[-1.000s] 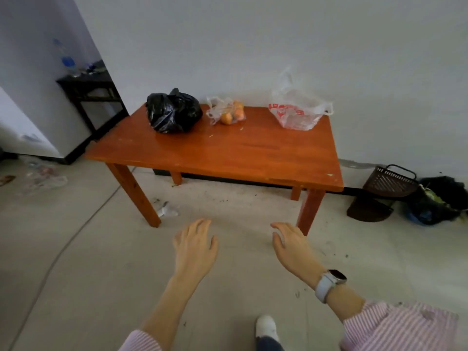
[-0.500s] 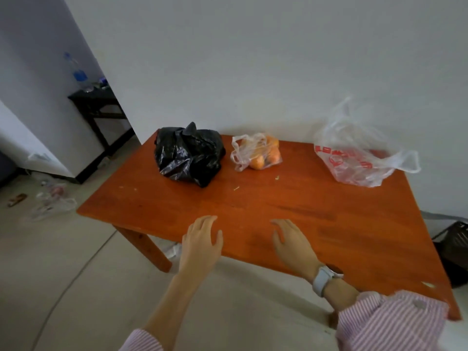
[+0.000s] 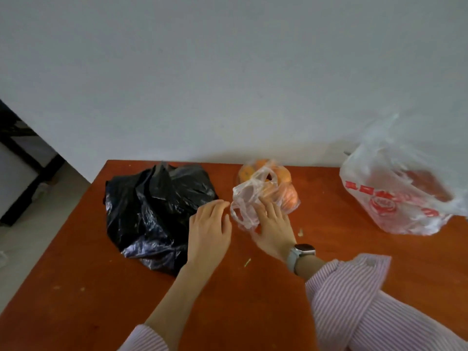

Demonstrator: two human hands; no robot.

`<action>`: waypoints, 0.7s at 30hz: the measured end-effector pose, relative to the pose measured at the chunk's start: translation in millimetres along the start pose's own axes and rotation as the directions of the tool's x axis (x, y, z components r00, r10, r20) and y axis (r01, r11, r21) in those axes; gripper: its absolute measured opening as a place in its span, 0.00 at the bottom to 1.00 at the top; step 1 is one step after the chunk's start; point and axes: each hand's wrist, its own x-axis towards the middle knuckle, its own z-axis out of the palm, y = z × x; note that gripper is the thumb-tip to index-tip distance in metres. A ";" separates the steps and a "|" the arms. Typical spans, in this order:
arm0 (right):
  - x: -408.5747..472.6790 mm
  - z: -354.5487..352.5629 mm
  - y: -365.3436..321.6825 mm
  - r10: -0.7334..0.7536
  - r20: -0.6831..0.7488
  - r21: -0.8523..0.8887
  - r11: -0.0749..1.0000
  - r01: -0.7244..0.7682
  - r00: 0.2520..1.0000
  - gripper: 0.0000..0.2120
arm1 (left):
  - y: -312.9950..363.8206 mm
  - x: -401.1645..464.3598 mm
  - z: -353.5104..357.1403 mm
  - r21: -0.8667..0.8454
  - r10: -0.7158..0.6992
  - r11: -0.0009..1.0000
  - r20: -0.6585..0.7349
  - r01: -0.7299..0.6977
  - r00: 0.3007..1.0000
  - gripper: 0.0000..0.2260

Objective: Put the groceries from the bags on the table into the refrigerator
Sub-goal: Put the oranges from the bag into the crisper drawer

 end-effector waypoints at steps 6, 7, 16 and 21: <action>49.7 31.2 29.2 0.143 0.004 -0.065 0.988 -0.142 0.990 0.24 | -15.9 76.7 37.2 -0.014 0.087 0.996 0.120 -0.086 0.989 0.12; 47.6 29.9 43.1 0.192 -0.051 0.000 0.981 -0.193 0.980 0.20 | -16.9 83.3 46.7 -0.019 0.101 0.995 0.159 -0.099 0.982 0.13; 21.8 8.9 136.0 0.619 0.257 0.331 0.665 -0.670 0.742 0.16 | -11.5 101.8 122.6 0.074 0.325 0.898 0.554 -0.434 0.767 0.23; 36.0 -12.2 125.8 -0.044 -0.077 0.231 0.971 0.061 0.996 0.33 | -1.6 117.1 133.4 0.009 0.580 0.777 0.379 -0.629 0.721 0.22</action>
